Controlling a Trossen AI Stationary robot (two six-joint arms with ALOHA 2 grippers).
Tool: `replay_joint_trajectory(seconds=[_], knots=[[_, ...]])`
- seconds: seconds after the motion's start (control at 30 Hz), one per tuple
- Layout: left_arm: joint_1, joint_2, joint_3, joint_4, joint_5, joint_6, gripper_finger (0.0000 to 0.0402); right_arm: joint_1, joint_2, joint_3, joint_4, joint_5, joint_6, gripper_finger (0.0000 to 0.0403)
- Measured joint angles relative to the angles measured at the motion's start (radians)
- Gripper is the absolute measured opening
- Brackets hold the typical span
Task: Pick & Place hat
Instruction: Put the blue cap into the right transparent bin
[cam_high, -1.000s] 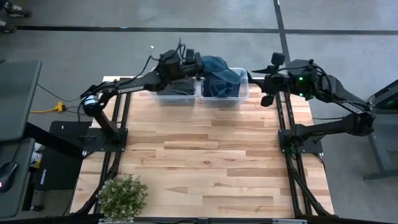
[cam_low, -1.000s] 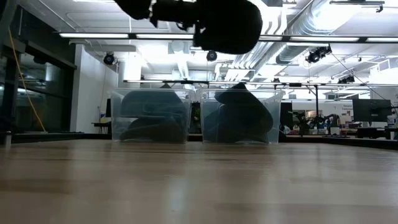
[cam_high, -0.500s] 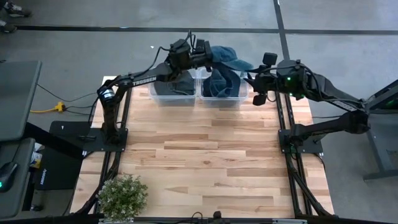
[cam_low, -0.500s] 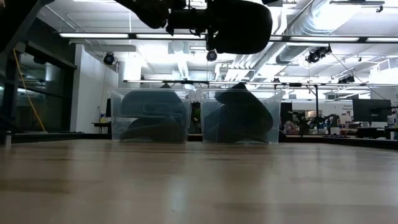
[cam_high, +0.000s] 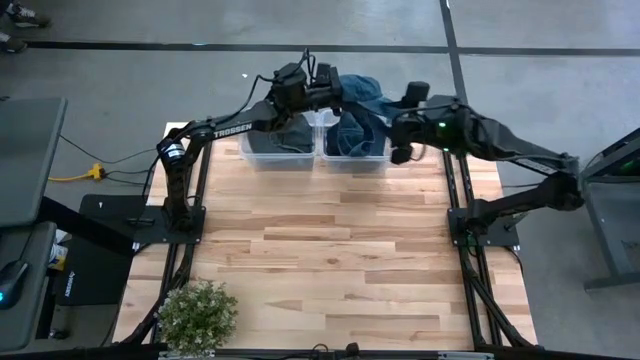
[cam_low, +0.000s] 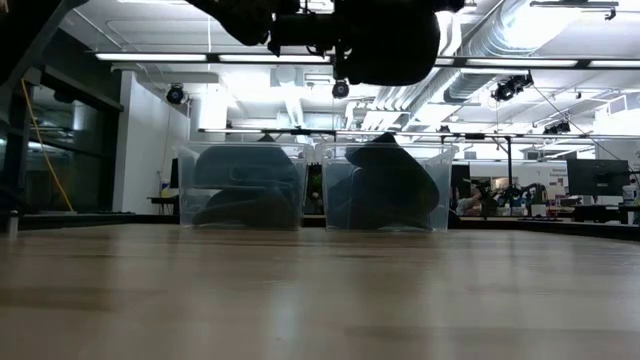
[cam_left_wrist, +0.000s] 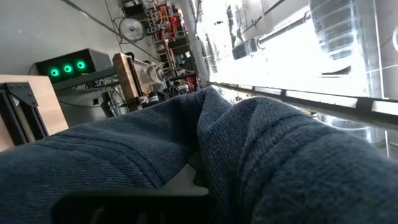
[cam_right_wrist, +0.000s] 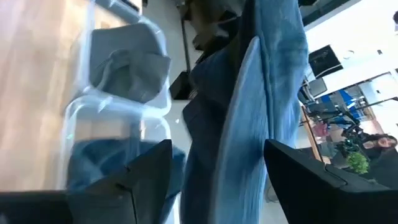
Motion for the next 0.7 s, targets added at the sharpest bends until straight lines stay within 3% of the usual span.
replay_joint_trajectory(seconds=[0.13, 0.27, 0.43, 0.57, 0.7], knots=[[-0.006, 0.000, 0.000, 0.000, 0.007, 0.003, 0.0000, -0.027, 0.053, 0.000, 0.085, 0.004, 0.002, 0.0249], [-0.009, 0.000, 0.000, -0.005, 0.014, 0.016, 0.0000, -0.061, 0.087, 0.000, 0.155, 0.096, 0.005, 0.0249], [-0.012, 0.000, 0.000, 0.002, 0.056, 0.017, 0.0000, -0.101, 0.091, 0.000, 0.178, 0.095, 0.020, 0.0250], [-0.014, 0.000, 0.000, 0.004, 0.066, 0.017, 0.0000, -0.133, 0.091, 0.000, 0.161, 0.065, 0.147, 0.0245], [-0.017, 0.000, 0.000, -0.001, 0.069, 0.017, 0.0000, -0.156, 0.091, 0.000, 0.123, 0.013, 0.264, 0.0216]])
